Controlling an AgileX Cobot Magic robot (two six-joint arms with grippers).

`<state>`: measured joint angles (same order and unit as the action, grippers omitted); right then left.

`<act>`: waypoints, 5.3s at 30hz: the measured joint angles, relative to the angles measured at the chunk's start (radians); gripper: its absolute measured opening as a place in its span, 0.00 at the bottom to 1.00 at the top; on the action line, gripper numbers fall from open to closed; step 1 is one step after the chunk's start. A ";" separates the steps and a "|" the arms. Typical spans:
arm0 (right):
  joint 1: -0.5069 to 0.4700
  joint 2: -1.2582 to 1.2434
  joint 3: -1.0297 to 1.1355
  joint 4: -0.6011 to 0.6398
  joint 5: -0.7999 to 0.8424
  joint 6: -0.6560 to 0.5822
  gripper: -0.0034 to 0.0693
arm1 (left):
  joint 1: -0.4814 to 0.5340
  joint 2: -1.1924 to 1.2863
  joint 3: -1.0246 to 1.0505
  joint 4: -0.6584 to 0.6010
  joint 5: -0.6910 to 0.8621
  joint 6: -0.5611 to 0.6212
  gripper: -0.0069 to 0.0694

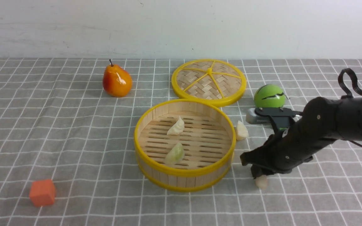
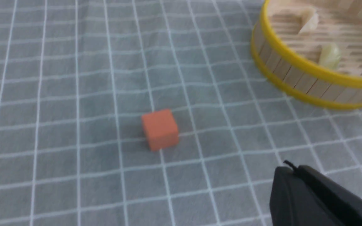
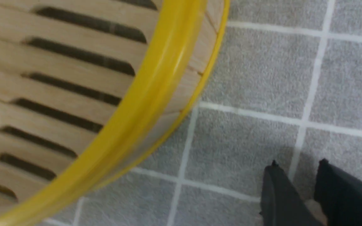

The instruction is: Put the dumplings into the steamer on the table with the grey tablecloth.

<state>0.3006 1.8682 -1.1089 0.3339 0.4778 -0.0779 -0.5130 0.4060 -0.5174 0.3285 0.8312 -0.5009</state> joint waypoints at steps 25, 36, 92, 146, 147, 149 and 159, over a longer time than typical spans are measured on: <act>0.229 0.117 -0.229 -0.016 -0.118 -0.014 0.42 | 0.000 -0.068 0.095 -0.031 -0.065 -0.022 0.07; 0.142 -0.055 -0.394 -0.028 0.038 -0.014 0.75 | 0.000 -0.068 0.095 -0.035 -0.062 -0.022 0.08; 0.118 0.144 -0.538 0.024 0.049 -0.190 0.42 | 0.000 -0.068 0.157 0.090 -0.190 -0.022 0.11; 0.105 -1.339 1.130 -0.474 -1.084 0.036 0.03 | 0.000 -0.069 0.158 0.093 -0.198 -0.022 0.17; 0.105 -1.339 1.130 -0.426 -1.064 0.036 0.03 | 0.000 -0.069 0.158 0.093 -0.198 -0.022 0.17; 0.105 -1.347 1.132 -0.325 -1.007 0.030 0.03 | 0.000 -0.069 0.158 0.093 -0.198 -0.022 0.17; -0.051 -1.698 1.135 -0.202 -0.521 -0.083 0.04 | 0.000 -0.069 0.158 0.093 -0.184 -0.022 0.19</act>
<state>0.2495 0.1697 0.0265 0.1317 -0.0431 -0.1609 -0.5130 0.3374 -0.3597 0.4214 0.6470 -0.5232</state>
